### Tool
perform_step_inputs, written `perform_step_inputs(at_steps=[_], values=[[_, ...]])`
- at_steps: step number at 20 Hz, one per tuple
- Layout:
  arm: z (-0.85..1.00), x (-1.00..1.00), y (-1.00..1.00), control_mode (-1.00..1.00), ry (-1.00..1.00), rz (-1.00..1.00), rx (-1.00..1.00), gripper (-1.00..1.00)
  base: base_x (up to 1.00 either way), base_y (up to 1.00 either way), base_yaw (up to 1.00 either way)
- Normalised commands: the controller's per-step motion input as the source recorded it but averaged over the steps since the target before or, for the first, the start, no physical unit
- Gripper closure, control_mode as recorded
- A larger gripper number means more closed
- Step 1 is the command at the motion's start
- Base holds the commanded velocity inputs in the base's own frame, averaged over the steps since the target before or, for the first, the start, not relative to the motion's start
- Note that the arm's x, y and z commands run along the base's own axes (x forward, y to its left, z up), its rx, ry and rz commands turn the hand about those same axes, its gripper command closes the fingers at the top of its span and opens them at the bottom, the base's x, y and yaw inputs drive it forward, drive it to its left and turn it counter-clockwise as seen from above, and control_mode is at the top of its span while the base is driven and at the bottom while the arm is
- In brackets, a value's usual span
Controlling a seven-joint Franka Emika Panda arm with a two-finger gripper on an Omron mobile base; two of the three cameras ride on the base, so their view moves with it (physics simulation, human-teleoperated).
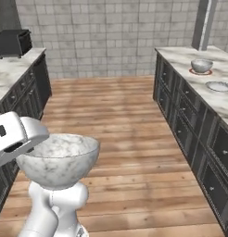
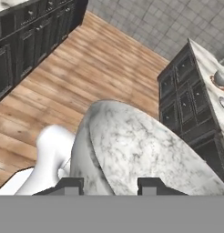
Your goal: Move the bowls from the cabinet to the plates on the dining table.
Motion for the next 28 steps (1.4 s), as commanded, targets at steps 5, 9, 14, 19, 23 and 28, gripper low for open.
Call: perform_step_inputs(at_steps=[5,9,14,19,23,28], values=[[0.00,0.00,0.00,1.00,0.00,0.00,0.00,1.00,1.00,0.38,-0.34],[0.00,0.00,0.00,1.00,0.00,0.00,0.00,1.00,1.00,0.29,-0.38],[0.00,0.00,0.00,1.00,0.00,0.00,0.00,1.00,1.00,0.40,-0.41],[0.00,0.00,0.00,1.00,0.00,0.00,0.00,1.00,1.00,0.33,-0.51],[0.00,0.00,0.00,1.00,0.00,0.00,0.00,1.00,1.00,0.40,-0.57],[0.00,0.00,0.00,1.00,0.00,0.00,0.00,1.00,0.82,0.30,-0.59]])
